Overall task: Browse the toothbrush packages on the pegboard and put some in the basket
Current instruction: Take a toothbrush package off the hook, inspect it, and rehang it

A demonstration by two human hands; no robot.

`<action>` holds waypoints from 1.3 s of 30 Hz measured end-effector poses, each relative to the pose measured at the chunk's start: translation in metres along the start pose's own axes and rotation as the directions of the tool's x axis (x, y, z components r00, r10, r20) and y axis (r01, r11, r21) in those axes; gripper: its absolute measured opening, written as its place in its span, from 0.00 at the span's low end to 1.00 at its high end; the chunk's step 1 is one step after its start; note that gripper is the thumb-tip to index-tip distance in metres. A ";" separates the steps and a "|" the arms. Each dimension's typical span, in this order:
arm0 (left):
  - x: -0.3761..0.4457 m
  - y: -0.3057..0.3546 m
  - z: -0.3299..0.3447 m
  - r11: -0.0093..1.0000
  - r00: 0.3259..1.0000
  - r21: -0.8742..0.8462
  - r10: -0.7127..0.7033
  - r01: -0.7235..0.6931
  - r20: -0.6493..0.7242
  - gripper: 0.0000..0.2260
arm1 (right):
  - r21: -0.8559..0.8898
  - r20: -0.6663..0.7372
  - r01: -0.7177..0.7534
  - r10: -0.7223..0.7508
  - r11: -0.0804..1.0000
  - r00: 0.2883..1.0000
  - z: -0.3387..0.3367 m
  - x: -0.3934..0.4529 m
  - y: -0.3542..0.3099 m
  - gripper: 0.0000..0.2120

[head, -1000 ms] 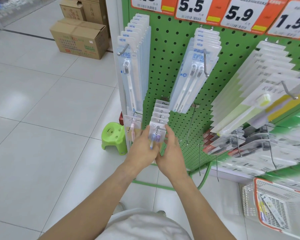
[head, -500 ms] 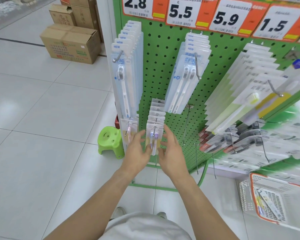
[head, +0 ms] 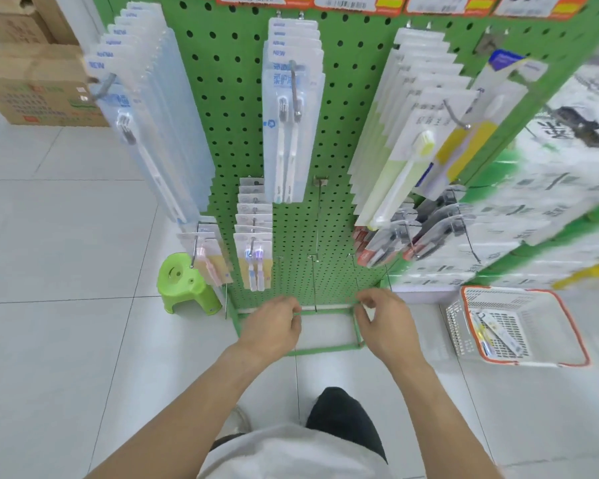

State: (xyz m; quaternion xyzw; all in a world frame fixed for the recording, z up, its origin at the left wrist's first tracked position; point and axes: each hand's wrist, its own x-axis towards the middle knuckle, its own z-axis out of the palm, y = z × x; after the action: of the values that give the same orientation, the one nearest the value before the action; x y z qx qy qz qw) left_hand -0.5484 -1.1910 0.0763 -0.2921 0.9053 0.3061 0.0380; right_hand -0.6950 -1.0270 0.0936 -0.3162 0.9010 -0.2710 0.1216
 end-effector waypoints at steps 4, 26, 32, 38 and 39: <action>0.021 0.043 0.009 0.996 0.997 0.052 0.079 -0.079 -0.004 0.11 | 0.021 -0.102 -0.045 0.047 0.999 0.994 -0.033 0.026 0.040 0.11; 0.087 0.185 0.051 0.961 0.935 -0.198 -0.240 0.192 -0.261 0.22 | 0.347 0.012 0.173 -0.189 0.922 0.982 -0.094 0.141 0.078 0.03; 0.089 0.182 0.047 0.936 0.899 -0.316 -0.268 0.157 -0.347 0.19 | 0.325 0.051 0.258 -0.290 0.910 0.956 -0.101 0.128 0.085 0.05; 0.080 0.184 0.057 0.937 0.912 -0.343 -0.192 0.060 -0.364 0.07 | 0.291 0.071 0.319 -0.353 0.902 0.933 -0.112 0.104 0.090 0.07; 0.077 0.182 0.059 0.937 0.917 -0.345 -0.183 0.054 -0.353 0.05 | 0.284 0.072 0.317 -0.350 0.905 0.934 -0.113 0.100 0.091 0.07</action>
State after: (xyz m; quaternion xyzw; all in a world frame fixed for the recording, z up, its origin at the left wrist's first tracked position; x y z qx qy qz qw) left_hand -0.7196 -1.0792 0.1066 -0.4031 0.8120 0.3870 -0.1685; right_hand -0.8623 -0.9849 0.1308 -0.4623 0.7794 -0.3873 0.1694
